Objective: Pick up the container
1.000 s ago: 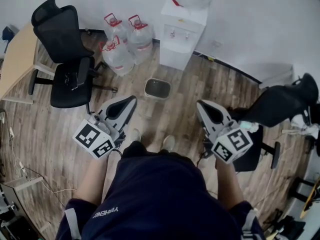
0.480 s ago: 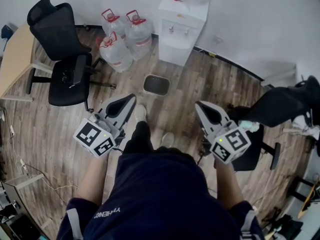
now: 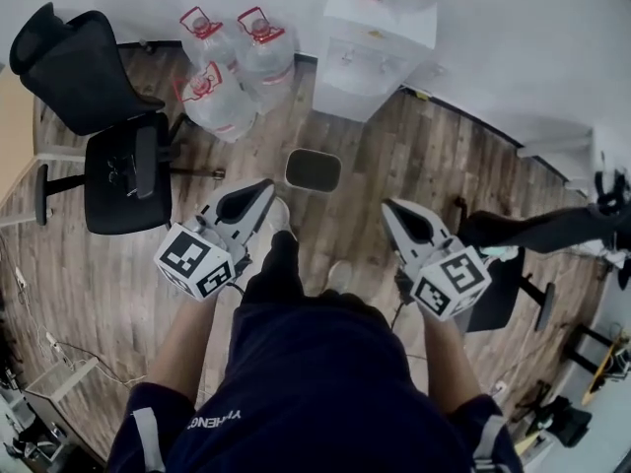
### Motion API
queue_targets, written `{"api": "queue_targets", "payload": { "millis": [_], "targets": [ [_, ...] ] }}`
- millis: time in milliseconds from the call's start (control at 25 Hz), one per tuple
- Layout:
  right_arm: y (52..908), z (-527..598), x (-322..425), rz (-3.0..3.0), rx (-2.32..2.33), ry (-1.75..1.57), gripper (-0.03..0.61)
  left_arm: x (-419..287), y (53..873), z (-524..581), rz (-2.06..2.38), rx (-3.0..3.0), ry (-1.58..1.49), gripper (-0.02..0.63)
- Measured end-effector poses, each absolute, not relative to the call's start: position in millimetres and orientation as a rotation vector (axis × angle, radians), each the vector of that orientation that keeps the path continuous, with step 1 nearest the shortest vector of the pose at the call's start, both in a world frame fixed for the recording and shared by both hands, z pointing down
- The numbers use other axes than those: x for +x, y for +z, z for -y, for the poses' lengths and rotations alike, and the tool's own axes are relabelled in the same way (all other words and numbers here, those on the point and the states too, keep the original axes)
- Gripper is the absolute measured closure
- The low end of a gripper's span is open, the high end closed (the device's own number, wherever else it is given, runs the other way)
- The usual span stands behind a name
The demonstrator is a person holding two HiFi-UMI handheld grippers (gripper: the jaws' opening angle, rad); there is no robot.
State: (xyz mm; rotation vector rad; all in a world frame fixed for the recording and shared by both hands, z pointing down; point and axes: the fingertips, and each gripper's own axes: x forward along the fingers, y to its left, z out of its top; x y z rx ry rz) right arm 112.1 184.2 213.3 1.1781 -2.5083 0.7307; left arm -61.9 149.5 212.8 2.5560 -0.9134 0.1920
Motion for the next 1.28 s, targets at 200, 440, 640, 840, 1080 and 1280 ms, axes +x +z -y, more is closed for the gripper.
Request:
{"api": "queue_targets", "payload": {
  "millis": [200, 440, 640, 840, 1080, 1280],
  "targets": [
    [251.9, -112.9, 78.5, 2.418, 1.223, 0.79, 0.565, -93.1, 261.9, -74.4, 0.822, 2.585, 0.317, 0.597],
    [317.1, -70.6, 70.0, 2.291, 1.229, 0.879, 0.565, -104.3, 331.4, -22.8, 0.753, 2.538, 0.449, 0.595],
    [405.9, -55.2, 82.7, 2.157, 1.214, 0.996, 0.565, -99.4, 419.8, -2.5, 0.734, 2.449, 0.56, 0.595],
    [521.9, -49.7, 97.1, 2.051, 1.168, 1.117, 0.563, -85.7, 522.5, 7.7, 0.717, 2.375, 0.678, 0.553],
    [683.5, -57.9, 121.7, 1.918, 1.114, 1.241, 0.472, -62.3, 675.2, 10.8, 0.687, 2.285, 0.835, 0.495],
    [821.3, -69.0, 141.6, 1.757, 1.151, 1.383, 0.419, -44.5, 818.4, 14.4, 0.603, 2.204, 0.989, 0.449]
  ]
}}
